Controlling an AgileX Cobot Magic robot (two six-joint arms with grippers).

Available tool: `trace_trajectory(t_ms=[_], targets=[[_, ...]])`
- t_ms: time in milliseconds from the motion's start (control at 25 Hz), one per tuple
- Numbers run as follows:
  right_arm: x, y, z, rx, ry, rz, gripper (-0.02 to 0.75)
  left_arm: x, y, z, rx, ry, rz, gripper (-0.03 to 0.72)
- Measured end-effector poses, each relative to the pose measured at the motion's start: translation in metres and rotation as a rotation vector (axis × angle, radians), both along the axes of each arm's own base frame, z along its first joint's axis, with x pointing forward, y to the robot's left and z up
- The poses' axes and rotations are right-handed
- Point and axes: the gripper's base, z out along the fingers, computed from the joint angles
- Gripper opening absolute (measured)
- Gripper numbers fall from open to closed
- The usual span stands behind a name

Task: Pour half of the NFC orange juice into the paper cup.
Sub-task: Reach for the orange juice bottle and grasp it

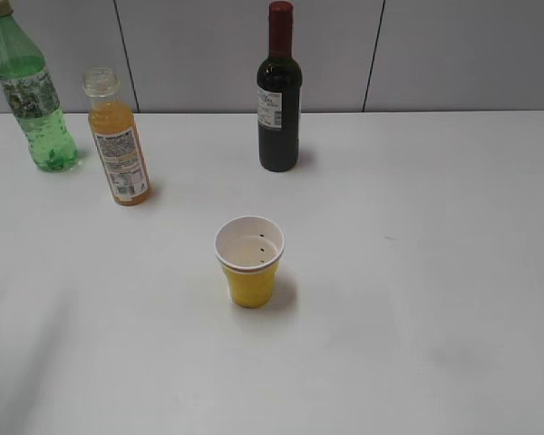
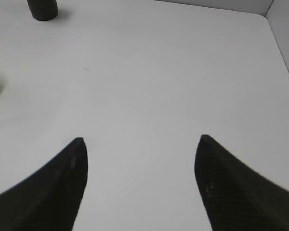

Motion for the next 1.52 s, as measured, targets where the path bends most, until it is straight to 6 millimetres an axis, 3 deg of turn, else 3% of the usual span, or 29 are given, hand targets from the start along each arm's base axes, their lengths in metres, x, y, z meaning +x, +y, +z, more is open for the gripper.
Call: trace_trajectory(t_ms=[360, 600, 1120, 1520], targets=[[0.0, 0.0, 0.0, 0.0, 0.0, 0.0, 0.528, 0.048, -0.02, -0.035, 0.022, 0.025, -0.07, 0.592], [0.0, 0.0, 0.0, 0.0, 0.0, 0.0, 0.528, 0.069, -0.024, -0.06, 0.046, 0.061, -0.08, 0.592], [0.0, 0.0, 0.0, 0.0, 0.0, 0.0, 0.528, 0.098, -0.035, -0.113, 0.028, 0.093, -0.162, 0.592], [0.0, 0.0, 0.0, 0.0, 0.0, 0.0, 0.528, 0.11, -0.04, -0.152, 0.002, 0.113, -0.19, 0.592]])
